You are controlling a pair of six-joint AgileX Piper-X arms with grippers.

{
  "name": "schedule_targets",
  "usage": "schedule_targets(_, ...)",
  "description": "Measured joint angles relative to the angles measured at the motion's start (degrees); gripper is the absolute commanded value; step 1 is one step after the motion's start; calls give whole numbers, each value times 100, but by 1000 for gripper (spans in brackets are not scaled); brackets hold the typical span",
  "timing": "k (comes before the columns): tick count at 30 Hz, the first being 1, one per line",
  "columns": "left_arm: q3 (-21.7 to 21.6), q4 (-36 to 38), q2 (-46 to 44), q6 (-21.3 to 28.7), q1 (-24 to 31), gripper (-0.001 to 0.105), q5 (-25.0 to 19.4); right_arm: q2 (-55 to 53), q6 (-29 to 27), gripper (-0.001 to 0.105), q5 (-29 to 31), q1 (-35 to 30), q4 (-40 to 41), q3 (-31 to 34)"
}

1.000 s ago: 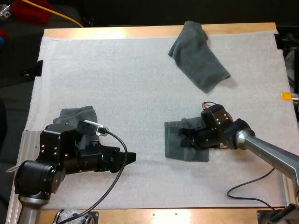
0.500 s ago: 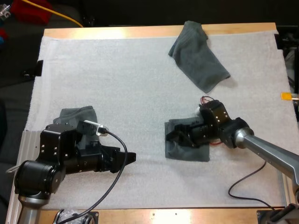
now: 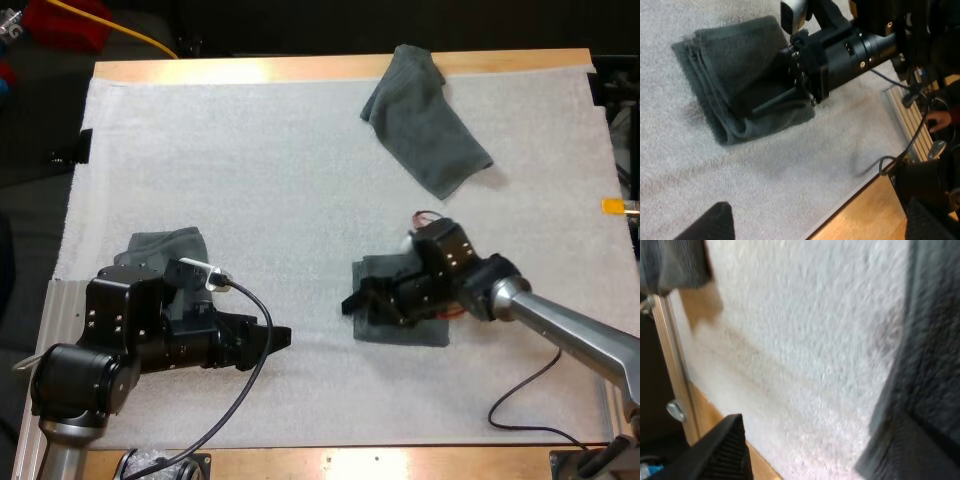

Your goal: Pick towel from pile, fold and stack

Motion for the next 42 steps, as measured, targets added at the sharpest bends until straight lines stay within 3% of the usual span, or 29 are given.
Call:
schedule_targets(10, 0, 0, 0, 0, 0, 68, 0, -33, -57, 61, 345, 153, 16, 0)
schedule_targets(19, 0, 0, 0, 0, 0, 68, 0, -1006, -218, 59, 1315, 153, 154, 0)
schedule_targets(21, 0, 0, 0, 52, 0, 68, 0, -1256, -405, 60, 1508, 153, 312, 0)
schedule_targets(27, 0, 0, 0, 82, 0, 68, 0, -1856, -882, 77, 2175, 153, 1284, 0)
schedule_targets(35, 0, -138, 0, 202, 0, 68, 0, -2586, -1367, 78, 2809, 153, 2412, 0)
schedule_targets(42, 0, -343, 123, 203, 0, 72, -11, -3055, -1387, 78, 3084, 153, 2703, 0)
